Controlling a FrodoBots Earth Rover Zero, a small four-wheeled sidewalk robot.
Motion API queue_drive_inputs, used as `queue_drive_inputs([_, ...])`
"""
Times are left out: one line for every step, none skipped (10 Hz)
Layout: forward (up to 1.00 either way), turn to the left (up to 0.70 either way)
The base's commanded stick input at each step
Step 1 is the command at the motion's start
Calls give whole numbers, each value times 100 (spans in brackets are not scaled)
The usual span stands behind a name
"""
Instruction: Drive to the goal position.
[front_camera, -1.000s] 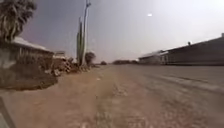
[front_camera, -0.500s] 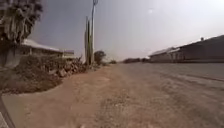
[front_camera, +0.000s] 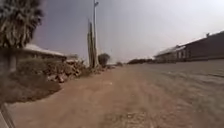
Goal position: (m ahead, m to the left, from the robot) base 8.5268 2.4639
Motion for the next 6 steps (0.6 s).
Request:
queue_drive_inputs([100, 0])
queue_drive_inputs([100, -1])
queue_drive_inputs([100, -12])
queue_drive_inputs([100, -22])
queue_drive_inputs([100, -27])
queue_drive_inputs([100, -27])
